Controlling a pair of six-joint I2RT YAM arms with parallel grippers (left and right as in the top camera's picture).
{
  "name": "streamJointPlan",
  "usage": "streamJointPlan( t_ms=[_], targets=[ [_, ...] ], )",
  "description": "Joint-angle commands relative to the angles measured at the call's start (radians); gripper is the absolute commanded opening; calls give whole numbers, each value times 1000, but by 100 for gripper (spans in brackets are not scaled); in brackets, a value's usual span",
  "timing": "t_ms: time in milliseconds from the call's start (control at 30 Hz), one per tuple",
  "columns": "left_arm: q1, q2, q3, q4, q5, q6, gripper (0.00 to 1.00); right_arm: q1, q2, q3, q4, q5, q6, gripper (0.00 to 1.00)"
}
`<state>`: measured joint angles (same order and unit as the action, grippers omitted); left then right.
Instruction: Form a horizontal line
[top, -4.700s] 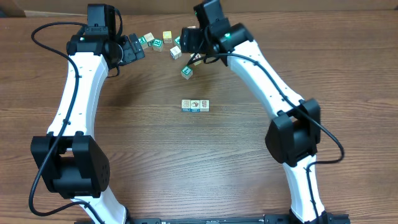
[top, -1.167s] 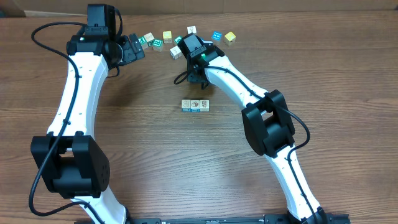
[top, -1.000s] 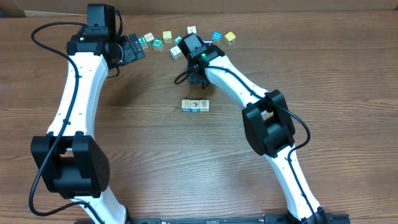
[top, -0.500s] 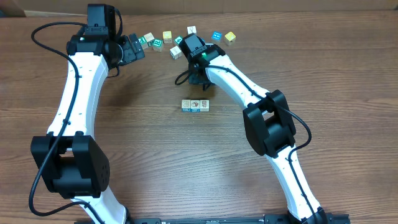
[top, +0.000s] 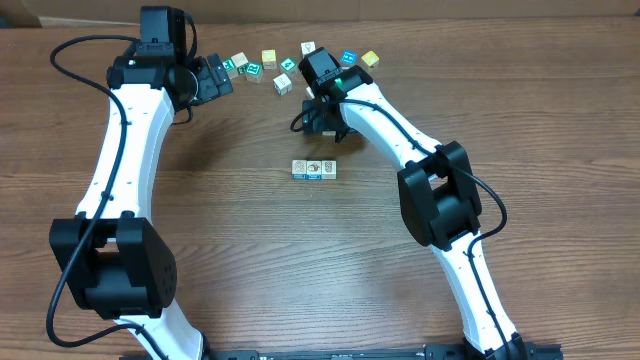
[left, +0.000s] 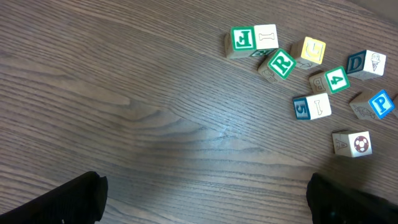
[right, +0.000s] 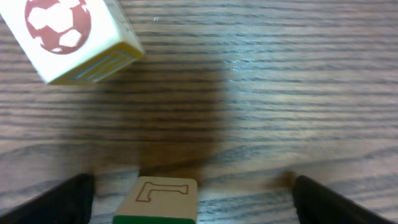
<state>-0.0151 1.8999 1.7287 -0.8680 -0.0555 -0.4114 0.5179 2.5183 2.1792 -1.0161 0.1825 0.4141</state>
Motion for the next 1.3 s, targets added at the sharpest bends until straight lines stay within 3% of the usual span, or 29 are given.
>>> streamJointPlan(
  t_ms=[0,133,233,433,767,900,1267],
  targets=[
    [-5,-6,8,2,4,8,100,-5,6,-5,8,-27,0,83],
    [-5,-6,8,2,4,8,100,-5,-24,-4,8,-27,1,72],
    [-5,-6,8,2,4,8,100,-5,-50,-4,8,-27,1,70],
    [-5,-6,8,2,4,8,100,-3,-55,-5,8,-27,4,53],
    [-5,-6,8,2,4,8,100,-3,-58,0,39,-27,3,53],
    [-5,-6,8,2,4,8,100,-3,-58,18,22,-27,3,46],
    [-5,-6,8,2,4,8,100,-3,-61,28,18,-27,3,46]
  ],
)
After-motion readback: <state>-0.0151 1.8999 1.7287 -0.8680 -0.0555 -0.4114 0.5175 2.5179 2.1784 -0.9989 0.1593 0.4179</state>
